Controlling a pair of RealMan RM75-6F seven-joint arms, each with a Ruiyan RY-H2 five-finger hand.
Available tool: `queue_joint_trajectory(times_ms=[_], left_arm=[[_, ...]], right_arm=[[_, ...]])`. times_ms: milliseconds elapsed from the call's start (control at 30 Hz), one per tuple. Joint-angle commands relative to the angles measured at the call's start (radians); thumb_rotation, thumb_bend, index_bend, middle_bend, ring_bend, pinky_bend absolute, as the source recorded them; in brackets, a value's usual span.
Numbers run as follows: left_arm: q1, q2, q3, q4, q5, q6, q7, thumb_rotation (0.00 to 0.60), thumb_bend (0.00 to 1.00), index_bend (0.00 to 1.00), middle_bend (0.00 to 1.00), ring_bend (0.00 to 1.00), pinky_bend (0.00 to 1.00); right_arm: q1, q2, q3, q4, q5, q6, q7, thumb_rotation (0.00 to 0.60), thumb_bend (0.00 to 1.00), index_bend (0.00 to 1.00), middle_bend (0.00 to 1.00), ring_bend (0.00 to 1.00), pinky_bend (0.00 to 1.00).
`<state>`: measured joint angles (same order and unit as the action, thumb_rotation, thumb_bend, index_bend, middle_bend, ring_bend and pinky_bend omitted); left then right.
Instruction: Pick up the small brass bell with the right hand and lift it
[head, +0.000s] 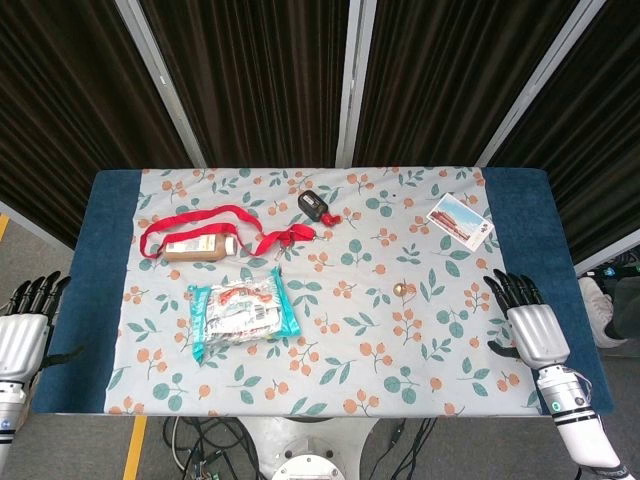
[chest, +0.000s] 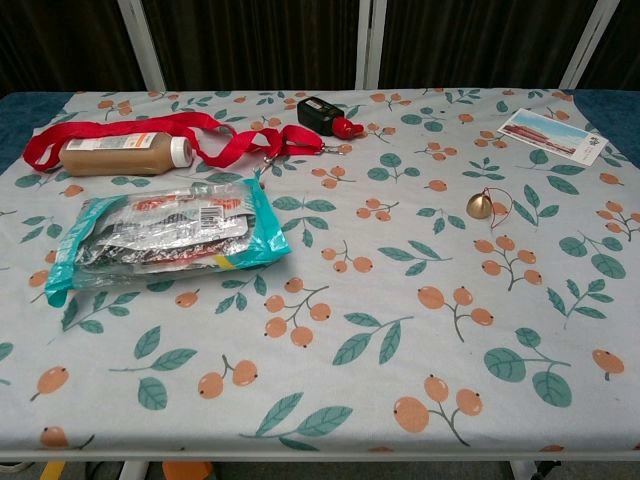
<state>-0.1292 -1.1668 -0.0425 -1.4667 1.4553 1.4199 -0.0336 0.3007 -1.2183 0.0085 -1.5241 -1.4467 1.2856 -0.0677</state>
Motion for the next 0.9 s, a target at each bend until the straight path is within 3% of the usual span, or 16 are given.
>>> queue_joint_trajectory(times_ms=[33,300,433,567,700,900], left_arm=[[0.001,-0.002,0.002,0.004,0.001,-0.001,-0.005,0.588,0.04,0.01,0.00,0.00,0.00],[-0.003,-0.002,0.003,0.006,0.007,-0.007,-0.008,0.588,0.03,0.01,0.00,0.00,0.00],[-0.008,0.005,0.003,0.000,0.008,-0.015,-0.003,0.589,0.04,0.01,0.00,0.00,0.00],[-0.009,0.000,0.002,0.004,0.005,-0.018,-0.002,0.590,0.03,0.01,0.00,0.00,0.00],[-0.008,0.000,0.000,0.002,0.001,-0.016,-0.002,0.590,0.03,0.01,0.00,0.00,0.00],[-0.009,0.003,0.002,0.003,0.002,-0.021,-0.013,0.589,0.04,0.01,0.00,0.00,0.00]], right_arm=[[0.000,-0.004,0.002,0.003,0.000,-0.006,0.002,0.600,0.00,0.00,0.00,0.00,0.00],[0.062,0.026,0.042,-0.049,0.016,-0.089,-0.063,0.600,0.00,0.00,0.00,0.00,0.00],[0.163,0.066,0.097,-0.110,0.077,-0.229,-0.152,0.600,0.00,0.00,0.00,0.00,0.00],[0.315,0.088,0.158,-0.141,0.205,-0.438,-0.277,0.600,0.00,0.00,0.00,0.00,0.00],[0.458,0.073,0.181,-0.123,0.389,-0.601,-0.416,0.600,0.00,0.00,0.00,0.00,0.00],[0.592,-0.004,0.150,-0.068,0.590,-0.633,-0.547,0.600,0.00,0.00,0.00,0.00,0.00]])
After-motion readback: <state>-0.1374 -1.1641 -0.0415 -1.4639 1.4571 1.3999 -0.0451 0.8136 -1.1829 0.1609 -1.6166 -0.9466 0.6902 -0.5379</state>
